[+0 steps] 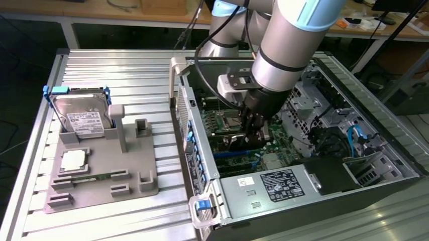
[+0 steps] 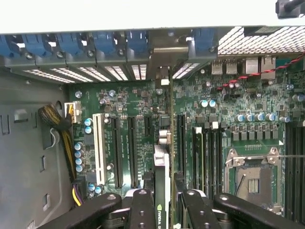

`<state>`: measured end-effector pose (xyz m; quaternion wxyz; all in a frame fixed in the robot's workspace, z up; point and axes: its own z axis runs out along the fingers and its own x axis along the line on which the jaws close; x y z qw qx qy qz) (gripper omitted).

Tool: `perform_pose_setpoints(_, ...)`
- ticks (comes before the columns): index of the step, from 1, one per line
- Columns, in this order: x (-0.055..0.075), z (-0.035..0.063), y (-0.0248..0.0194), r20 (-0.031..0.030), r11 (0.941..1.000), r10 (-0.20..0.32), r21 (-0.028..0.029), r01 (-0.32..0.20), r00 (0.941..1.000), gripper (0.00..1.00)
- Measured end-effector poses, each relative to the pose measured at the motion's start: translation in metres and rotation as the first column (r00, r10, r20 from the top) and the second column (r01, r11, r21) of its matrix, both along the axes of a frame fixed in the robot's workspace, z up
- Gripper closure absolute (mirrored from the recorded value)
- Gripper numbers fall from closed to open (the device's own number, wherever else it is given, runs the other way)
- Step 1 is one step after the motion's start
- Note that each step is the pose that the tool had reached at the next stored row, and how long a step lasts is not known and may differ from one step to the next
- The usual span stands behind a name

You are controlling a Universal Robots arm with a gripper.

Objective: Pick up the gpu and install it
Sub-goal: 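Insert the gpu into the slot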

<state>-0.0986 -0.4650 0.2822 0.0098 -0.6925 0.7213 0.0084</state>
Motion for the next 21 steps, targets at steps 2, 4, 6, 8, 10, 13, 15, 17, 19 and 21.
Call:
perform_pose_setpoints(2,-0.0008,0.0001,0.0000,0.0022,1.0000,0.000,-0.0004,0.000,1.0000,0.73)
perform_pose_setpoints(4,-0.0015,0.0000,0.0000,0.0023,1.0000,0.000,-0.0006,0.000,1.0000,0.73)
perform_pose_setpoints(6,-0.0022,-0.0009,0.0000,0.0025,1.0000,0.000,-0.0004,0.000,1.0000,0.73)
perform_pose_setpoints(8,-0.0028,-0.0018,0.0000,0.0026,1.0000,0.000,-0.0005,0.000,1.0000,0.73)
perform_pose_setpoints(10,-0.0030,-0.0021,0.0000,0.0024,1.0000,0.000,-0.0007,0.000,1.0000,0.73)
perform_pose_setpoints(13,-0.0032,-0.0028,0.0000,0.0025,1.0000,0.000,-0.0002,0.000,1.0000,0.73)
perform_pose_setpoints(15,-0.0032,-0.0031,0.0000,0.0025,1.0000,0.000,-0.0003,0.000,1.0000,0.73)
perform_pose_setpoints(17,-0.0033,-0.0034,0.0000,0.0024,1.0000,0.000,-0.0004,0.000,1.0000,0.73)
perform_pose_setpoints(19,-0.0033,-0.0039,0.0000,0.0025,1.0000,0.000,-0.0003,0.000,1.0000,0.73)
perform_pose_setpoints(21,-0.0032,-0.0046,0.0000,0.0025,1.0000,0.000,-0.0002,0.000,1.0000,0.73)
